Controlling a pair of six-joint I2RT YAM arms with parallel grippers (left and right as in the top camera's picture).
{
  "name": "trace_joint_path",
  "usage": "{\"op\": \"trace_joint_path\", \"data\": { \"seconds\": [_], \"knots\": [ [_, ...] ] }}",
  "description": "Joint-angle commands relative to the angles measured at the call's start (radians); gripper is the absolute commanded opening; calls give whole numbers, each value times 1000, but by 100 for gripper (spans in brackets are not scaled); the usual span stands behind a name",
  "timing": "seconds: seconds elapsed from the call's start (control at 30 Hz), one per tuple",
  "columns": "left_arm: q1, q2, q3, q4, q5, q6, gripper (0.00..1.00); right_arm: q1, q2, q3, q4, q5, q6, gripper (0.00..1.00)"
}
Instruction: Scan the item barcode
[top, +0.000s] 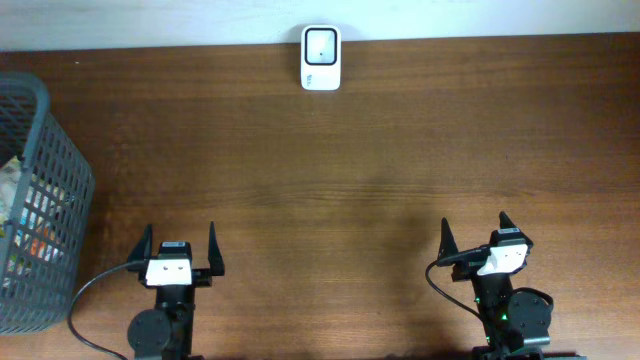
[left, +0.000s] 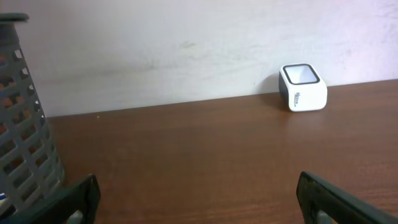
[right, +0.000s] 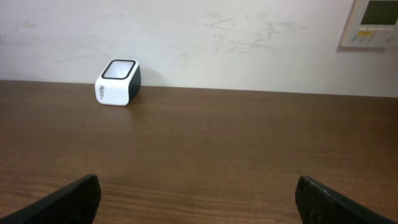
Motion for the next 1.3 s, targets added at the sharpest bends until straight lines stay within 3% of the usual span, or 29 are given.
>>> {"op": "trace_joint_path", "data": {
  "seconds": [0.0,0.4,0.47,0.67,0.87,1.03,1.1,1.17,1.2,1.27],
  "knots": [
    [3,17,-3,16,18,9,99,6,-1,-7,-3,29,-3,99],
    [3,84,122,23,11,-32,99,6,-1,-7,45,61,-3,99],
    [3,161,188,29,-1,-32,99,6,-1,-7,50,62,-3,99],
    [3,616,533,14,43,-32,99,6,-1,-7,50,129,-3,99],
    [3,1142,1313,-583,269,20,99,6,-1,-7,42,136,-3,99],
    [3,1193,1382,-643,426,20,99,6,2,-7,4,136,-3,99],
    [3,1193,1382,-618,393,17,99,6,2,-7,4,136,-3,99],
    [32,1194,1419,-609,175,-122,99,6,2,-7,4,136,-3,99],
    [101,1196,1478,-620,77,-204,99,6,2,-7,4,136,-3,99],
    [256,1210,1580,-654,42,-283,99,6,2,-7,4,136,-3,99]
  ]
}}
